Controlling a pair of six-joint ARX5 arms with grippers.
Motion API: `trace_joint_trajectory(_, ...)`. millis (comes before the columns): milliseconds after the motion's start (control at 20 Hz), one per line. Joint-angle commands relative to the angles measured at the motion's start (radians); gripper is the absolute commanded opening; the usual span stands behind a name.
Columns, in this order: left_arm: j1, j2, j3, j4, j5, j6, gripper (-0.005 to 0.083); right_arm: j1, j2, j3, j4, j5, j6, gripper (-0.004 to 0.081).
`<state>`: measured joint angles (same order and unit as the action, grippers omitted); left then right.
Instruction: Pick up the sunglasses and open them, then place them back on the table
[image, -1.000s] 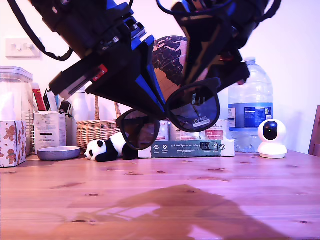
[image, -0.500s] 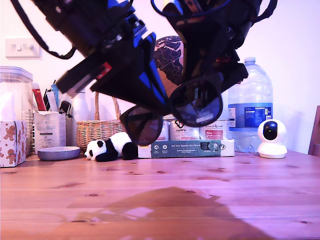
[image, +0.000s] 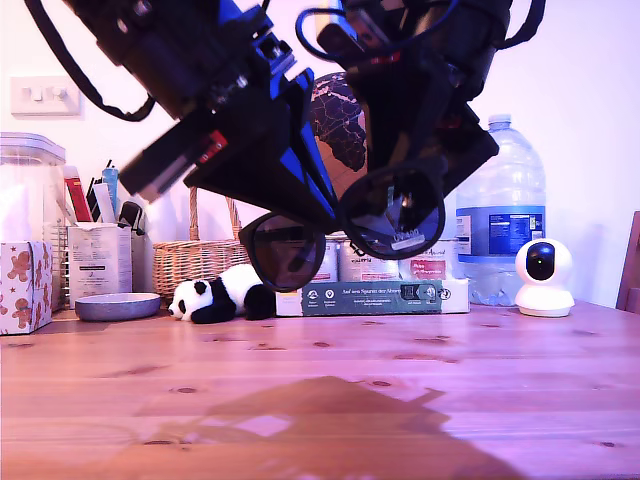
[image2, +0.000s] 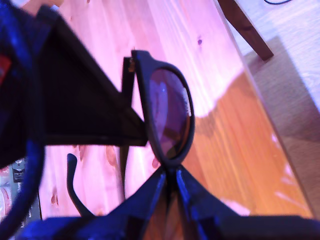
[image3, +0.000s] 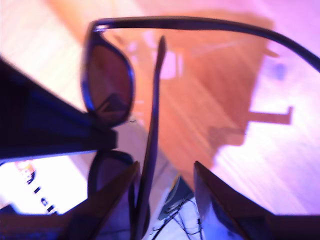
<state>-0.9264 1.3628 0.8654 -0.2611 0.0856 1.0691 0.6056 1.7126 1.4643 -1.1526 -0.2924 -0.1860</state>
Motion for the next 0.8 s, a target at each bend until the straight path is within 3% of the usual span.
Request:
trace_joint_trajectory(0,0.002,0.005,-0.013,0.0,0.01,0.005,-0.0016,-0.006,-0.008,0.002,0.011,0.048,0.018,0.0302)
trace_joint_trajectory(250,0.002,0.005,-0.013,0.0,0.0,0.005,-0.0016,-0.014,-0.008,0.002,0.032,0.114,0.11,0.0302)
trace_joint_trajectory(750,0.023,0.005,-0.013,-0.001,-0.02,0.005,-0.0015,-0.079,-0.008,0.002,0.023,0.173,0.272,0.0302)
